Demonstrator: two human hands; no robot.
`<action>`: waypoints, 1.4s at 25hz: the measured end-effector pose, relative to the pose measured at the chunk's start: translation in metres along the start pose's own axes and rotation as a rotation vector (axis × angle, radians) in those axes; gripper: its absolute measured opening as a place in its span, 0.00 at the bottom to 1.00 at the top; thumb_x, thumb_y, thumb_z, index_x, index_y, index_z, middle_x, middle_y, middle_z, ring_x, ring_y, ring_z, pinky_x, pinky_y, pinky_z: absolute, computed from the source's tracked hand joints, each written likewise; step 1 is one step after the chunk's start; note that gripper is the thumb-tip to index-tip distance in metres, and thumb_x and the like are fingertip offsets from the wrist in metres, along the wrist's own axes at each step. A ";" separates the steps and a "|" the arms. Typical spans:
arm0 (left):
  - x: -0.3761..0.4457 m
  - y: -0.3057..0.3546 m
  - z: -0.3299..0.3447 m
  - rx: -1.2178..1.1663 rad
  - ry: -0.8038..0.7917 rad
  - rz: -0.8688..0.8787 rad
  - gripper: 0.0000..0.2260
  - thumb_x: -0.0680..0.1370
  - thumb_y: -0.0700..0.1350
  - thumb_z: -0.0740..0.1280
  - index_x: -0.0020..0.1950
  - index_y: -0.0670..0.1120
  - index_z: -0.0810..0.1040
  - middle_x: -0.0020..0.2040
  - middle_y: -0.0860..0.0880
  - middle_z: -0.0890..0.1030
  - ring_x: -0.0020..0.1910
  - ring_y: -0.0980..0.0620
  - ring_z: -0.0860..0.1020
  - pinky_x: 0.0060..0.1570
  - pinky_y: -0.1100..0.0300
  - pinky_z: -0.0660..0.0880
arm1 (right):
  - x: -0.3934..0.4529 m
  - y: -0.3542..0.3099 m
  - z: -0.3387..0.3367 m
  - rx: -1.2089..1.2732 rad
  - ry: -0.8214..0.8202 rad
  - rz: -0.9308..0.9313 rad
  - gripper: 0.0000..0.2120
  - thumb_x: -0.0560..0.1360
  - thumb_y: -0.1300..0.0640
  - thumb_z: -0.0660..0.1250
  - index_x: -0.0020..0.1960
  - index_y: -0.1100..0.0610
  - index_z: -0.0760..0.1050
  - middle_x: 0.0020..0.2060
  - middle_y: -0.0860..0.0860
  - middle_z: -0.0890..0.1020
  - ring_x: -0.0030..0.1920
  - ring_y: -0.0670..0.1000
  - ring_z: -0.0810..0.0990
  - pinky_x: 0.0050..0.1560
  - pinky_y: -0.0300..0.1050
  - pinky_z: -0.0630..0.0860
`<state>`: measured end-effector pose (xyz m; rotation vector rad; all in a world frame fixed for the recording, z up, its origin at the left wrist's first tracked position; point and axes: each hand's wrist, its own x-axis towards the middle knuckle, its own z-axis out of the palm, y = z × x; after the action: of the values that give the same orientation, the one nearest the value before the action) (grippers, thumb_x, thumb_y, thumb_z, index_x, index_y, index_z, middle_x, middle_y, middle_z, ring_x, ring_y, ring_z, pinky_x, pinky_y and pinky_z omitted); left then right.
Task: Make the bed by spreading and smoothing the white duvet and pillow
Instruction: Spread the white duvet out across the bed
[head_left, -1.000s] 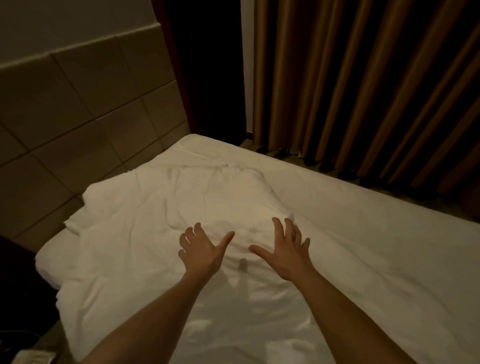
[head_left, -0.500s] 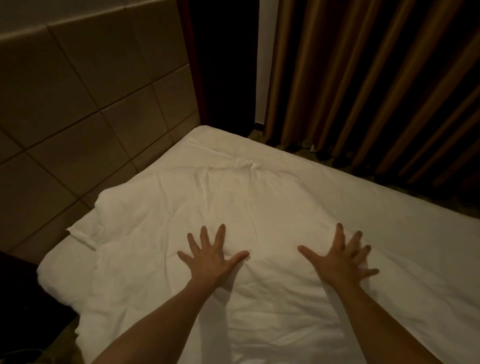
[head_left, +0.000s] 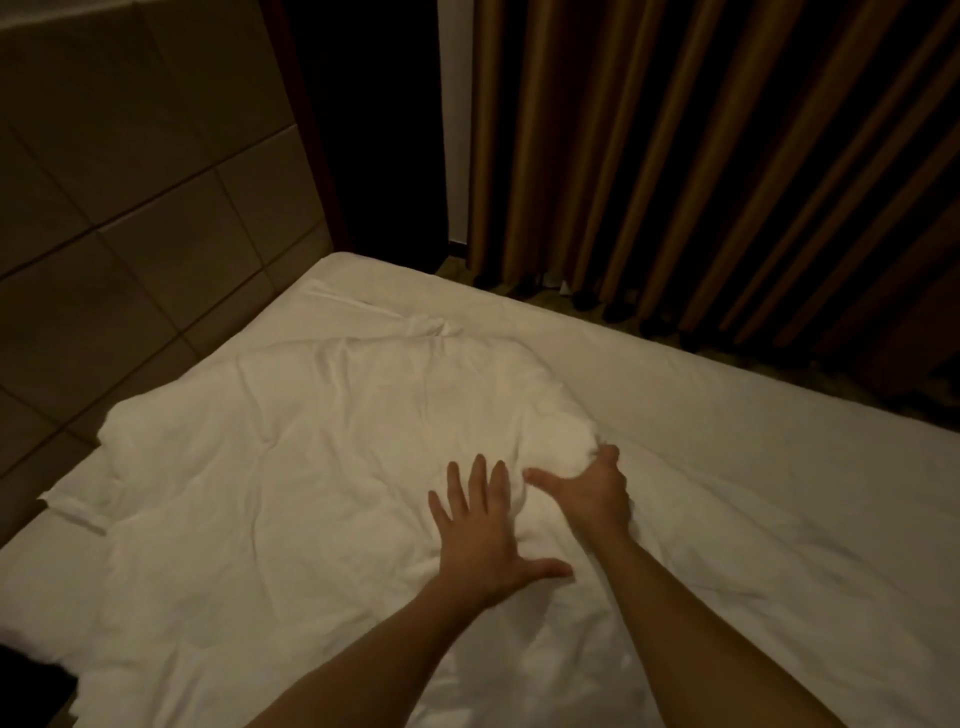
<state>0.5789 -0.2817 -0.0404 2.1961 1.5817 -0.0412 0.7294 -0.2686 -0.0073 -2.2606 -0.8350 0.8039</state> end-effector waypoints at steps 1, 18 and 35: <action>-0.003 0.006 -0.001 -0.034 0.022 -0.017 0.68 0.55 0.86 0.59 0.81 0.49 0.34 0.82 0.46 0.34 0.78 0.39 0.30 0.74 0.32 0.36 | -0.003 -0.019 0.004 0.010 -0.005 -0.055 0.51 0.57 0.37 0.84 0.69 0.58 0.64 0.64 0.58 0.78 0.62 0.60 0.79 0.56 0.49 0.75; 0.069 -0.069 -0.163 -0.358 0.312 -0.210 0.38 0.58 0.75 0.74 0.55 0.52 0.66 0.49 0.52 0.80 0.49 0.48 0.81 0.48 0.53 0.78 | -0.010 -0.140 0.015 0.100 0.050 -0.390 0.63 0.53 0.21 0.72 0.79 0.46 0.53 0.77 0.51 0.61 0.76 0.56 0.59 0.75 0.59 0.61; 0.112 0.010 -0.163 -0.415 0.250 -0.297 0.48 0.60 0.78 0.70 0.70 0.48 0.71 0.65 0.48 0.78 0.59 0.45 0.79 0.57 0.51 0.78 | -0.036 -0.063 0.030 0.703 0.009 -0.142 0.55 0.53 0.28 0.77 0.71 0.49 0.60 0.65 0.48 0.73 0.63 0.52 0.75 0.57 0.45 0.74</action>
<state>0.5902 -0.1254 0.0802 1.6871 1.8436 0.4479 0.6638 -0.2453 0.0294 -1.5671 -0.5759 0.8525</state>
